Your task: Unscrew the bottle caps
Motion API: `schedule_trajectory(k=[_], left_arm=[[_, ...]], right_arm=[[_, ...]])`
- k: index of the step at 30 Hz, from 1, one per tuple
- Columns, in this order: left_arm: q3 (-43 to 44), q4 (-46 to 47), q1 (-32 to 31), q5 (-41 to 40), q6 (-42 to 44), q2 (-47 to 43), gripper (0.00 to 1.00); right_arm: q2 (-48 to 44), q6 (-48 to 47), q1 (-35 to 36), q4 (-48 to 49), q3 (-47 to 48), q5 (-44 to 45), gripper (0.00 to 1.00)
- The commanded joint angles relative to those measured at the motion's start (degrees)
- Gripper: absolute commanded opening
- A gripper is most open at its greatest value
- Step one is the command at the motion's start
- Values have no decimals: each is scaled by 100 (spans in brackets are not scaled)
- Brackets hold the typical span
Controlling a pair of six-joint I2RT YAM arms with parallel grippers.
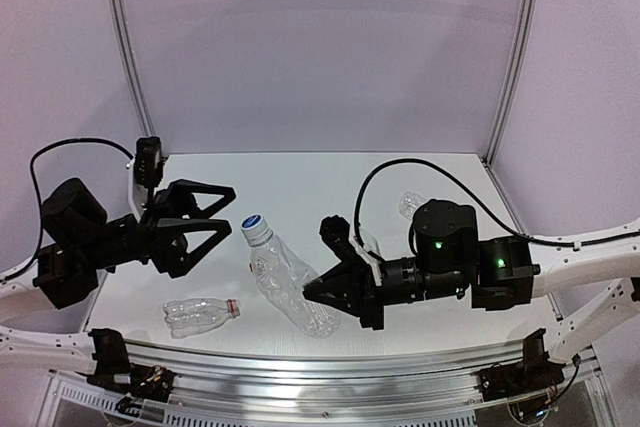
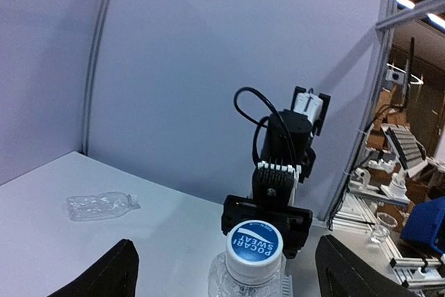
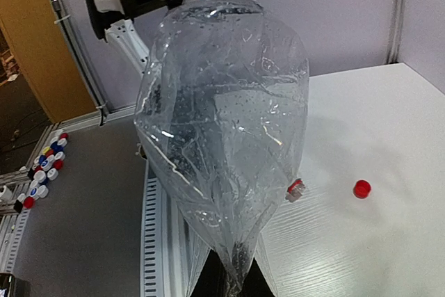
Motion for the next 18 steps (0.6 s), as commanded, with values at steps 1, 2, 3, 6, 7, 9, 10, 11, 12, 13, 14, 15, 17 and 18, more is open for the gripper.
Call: schedule_trajectory(k=[1, 2, 3, 6, 7, 9, 10, 11, 12, 13, 14, 15, 17, 18], left_arm=[[26, 383, 37, 988, -32, 398, 84], [45, 446, 33, 1117, -55, 484, 82], [55, 514, 27, 1208, -87, 533, 79], [103, 565, -6, 1345, -105, 668, 74], [112, 553, -35, 1347, -84, 685, 72], [105, 549, -79, 1339, -39, 683, 69], [104, 554, -96, 1338, -21, 675, 68], [104, 556, -116, 1338, -9, 661, 67], [112, 550, -138, 1326, -3, 656, 66], [121, 532, -150, 1321, 4, 649, 64], [122, 530, -176, 1327, 14, 640, 63], [134, 518, -198, 1320, 39, 638, 62], [179, 411, -237, 1293, 106, 646, 57], [214, 348, -261, 1275, 146, 675, 53]], right_arm=[[-24, -73, -3, 119, -31, -700, 0], [-6, -73, -4, 104, -13, -715, 0], [17, -71, -10, 91, 4, -725, 0], [60, -76, -8, 62, 30, -731, 0], [69, -77, -4, 66, 34, -732, 0], [114, -78, -3, 26, 58, -726, 0], [137, -77, -3, 2, 74, -728, 0], [160, -81, -3, -15, 106, -720, 0], [185, -82, -3, -33, 124, -713, 0], [211, -82, -6, -51, 136, -710, 0], [235, -86, -3, -70, 157, -702, 0], [263, -78, -10, -82, 171, -690, 0], [290, -85, -4, -98, 185, -683, 0], [299, -87, -3, -96, 199, -682, 0]])
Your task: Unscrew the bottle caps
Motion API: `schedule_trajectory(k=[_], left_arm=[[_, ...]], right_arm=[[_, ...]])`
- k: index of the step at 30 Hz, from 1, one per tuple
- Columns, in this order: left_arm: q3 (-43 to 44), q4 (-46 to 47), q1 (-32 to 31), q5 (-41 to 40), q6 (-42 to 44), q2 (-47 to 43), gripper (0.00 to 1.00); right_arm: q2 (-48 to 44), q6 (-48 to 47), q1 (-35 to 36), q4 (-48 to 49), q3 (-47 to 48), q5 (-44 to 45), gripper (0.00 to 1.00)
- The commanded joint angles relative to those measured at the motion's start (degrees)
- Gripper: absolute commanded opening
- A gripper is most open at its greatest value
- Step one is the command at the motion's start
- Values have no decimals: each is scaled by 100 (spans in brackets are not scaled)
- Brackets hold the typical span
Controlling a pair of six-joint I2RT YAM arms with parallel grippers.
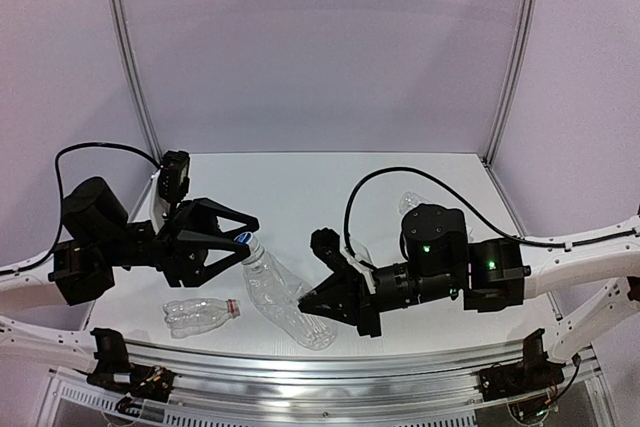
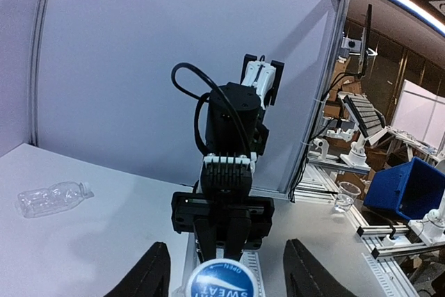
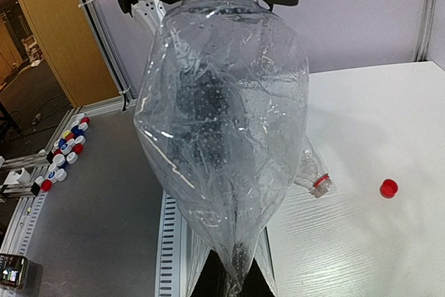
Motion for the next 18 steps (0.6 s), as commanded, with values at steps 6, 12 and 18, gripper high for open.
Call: schedule_trajectory(k=[6, 12, 18], left_arm=[[437, -398, -198, -41, 317, 249, 22], [569, -692, -235, -441, 372, 338, 11], [758, -1311, -466, -1955, 390, 314, 9]], right_arm=[[81, -31, -4, -140, 169, 3, 0], [41, -31, -3, -163, 158, 125, 0], [-35, 101, -5, -323, 167, 1213, 0]])
